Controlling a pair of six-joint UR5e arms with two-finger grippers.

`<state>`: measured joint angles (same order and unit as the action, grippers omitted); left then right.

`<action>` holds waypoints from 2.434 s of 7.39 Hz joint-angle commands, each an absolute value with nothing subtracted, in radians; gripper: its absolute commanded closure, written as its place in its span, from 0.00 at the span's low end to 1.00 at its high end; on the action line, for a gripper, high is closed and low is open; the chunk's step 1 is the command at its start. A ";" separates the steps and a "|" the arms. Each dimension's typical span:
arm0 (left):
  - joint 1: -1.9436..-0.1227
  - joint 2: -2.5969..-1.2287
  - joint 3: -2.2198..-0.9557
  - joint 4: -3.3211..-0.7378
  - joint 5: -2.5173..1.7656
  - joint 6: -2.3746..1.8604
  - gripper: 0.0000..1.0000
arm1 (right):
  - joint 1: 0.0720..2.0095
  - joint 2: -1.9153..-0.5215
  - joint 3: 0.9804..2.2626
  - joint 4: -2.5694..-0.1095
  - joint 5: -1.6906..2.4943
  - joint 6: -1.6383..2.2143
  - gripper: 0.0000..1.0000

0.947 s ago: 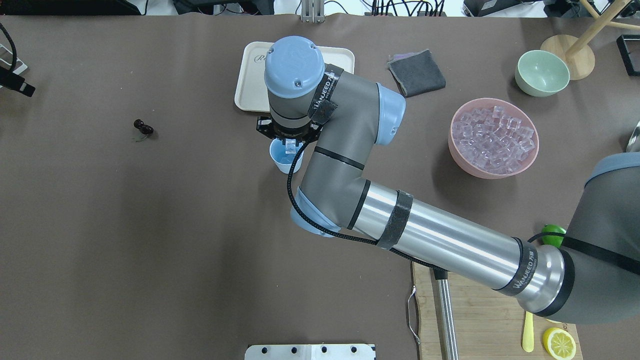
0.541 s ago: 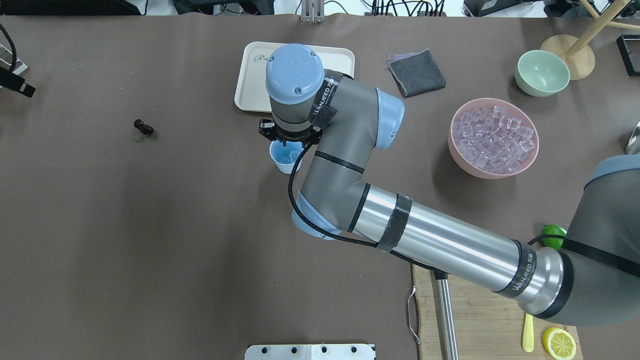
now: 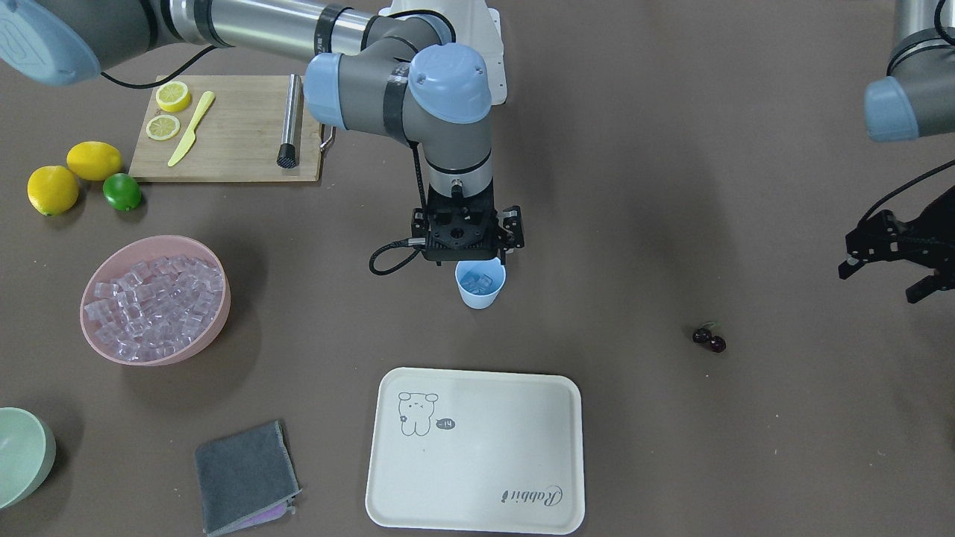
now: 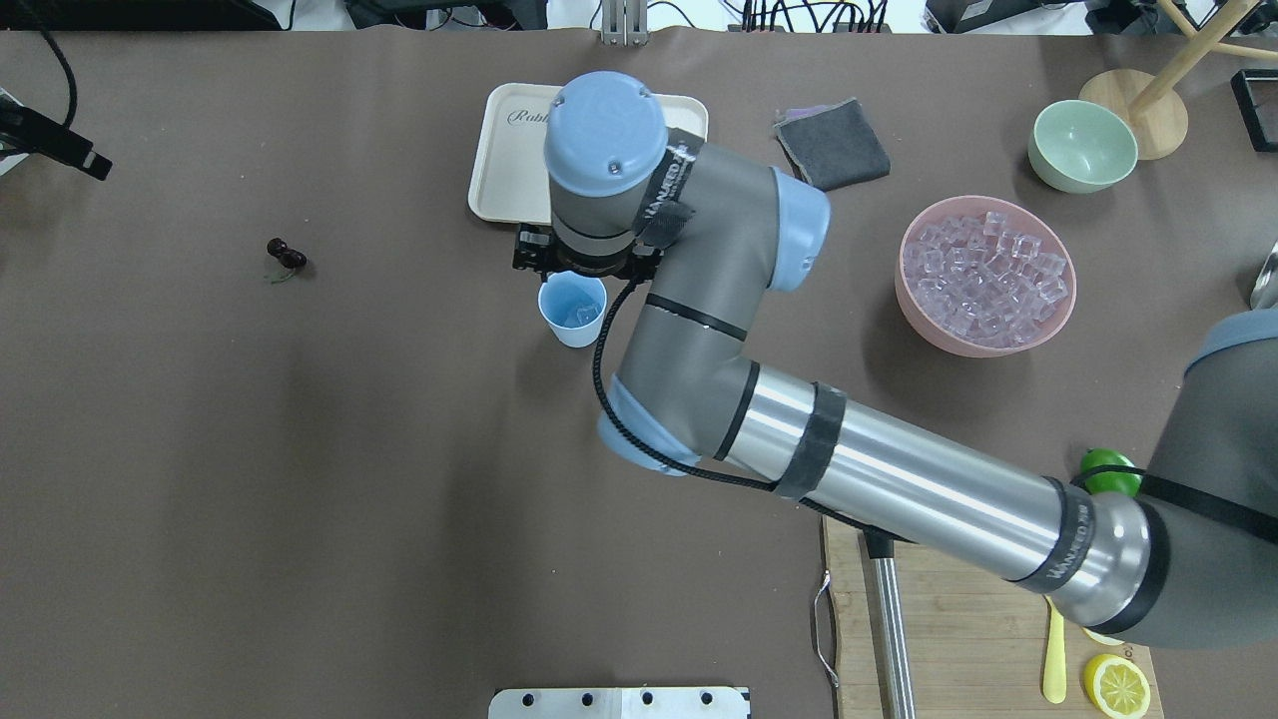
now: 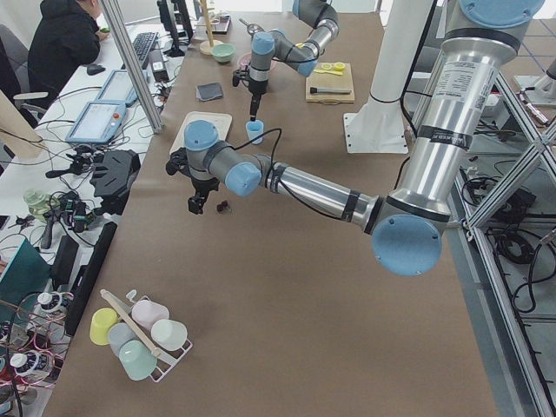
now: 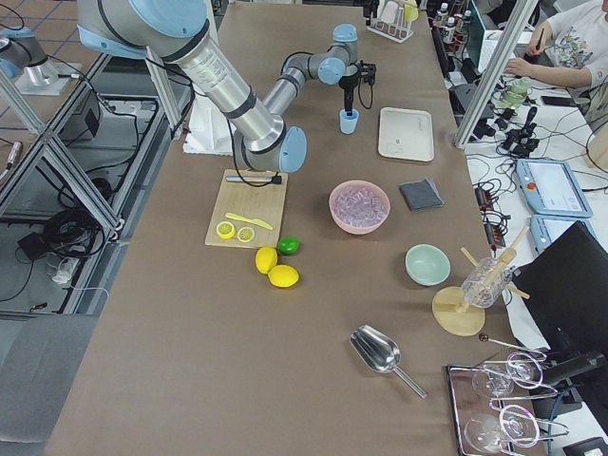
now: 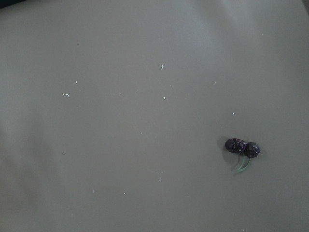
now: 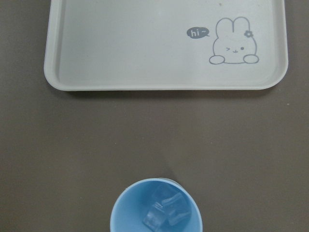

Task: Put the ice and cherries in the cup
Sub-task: 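Withdraw the right arm while the left arm reaches toward the cherries, then lower the left gripper onto the dark cherries and grasp them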

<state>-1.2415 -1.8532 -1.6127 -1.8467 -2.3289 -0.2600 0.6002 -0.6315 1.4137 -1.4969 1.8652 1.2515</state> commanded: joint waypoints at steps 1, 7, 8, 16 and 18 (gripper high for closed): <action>-1.151 -1.922 -1.564 -1.853 -2.290 -0.337 0.02 | 0.751 -0.884 1.616 -1.494 2.021 1.061 0.02; -1.000 -2.022 -1.292 -2.100 -2.152 -0.494 0.03 | 1.304 -1.697 2.025 -1.491 2.360 0.214 0.01; -0.991 -2.022 -1.289 -2.102 -2.151 -0.494 0.03 | 1.357 -1.747 1.982 -1.493 2.361 0.040 0.01; -0.931 -2.034 -1.241 -2.137 -2.095 -0.523 0.24 | 1.471 -1.744 1.891 -1.494 2.368 -0.129 0.01; -0.931 -2.033 -1.246 -2.138 -2.097 -0.538 0.51 | 1.471 -1.749 1.891 -1.491 2.370 -0.129 0.01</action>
<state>-0.9322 -2.0337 -1.2436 -2.1371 -2.0974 -0.5283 1.4697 -1.7455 1.8917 -1.4931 2.3696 -0.1285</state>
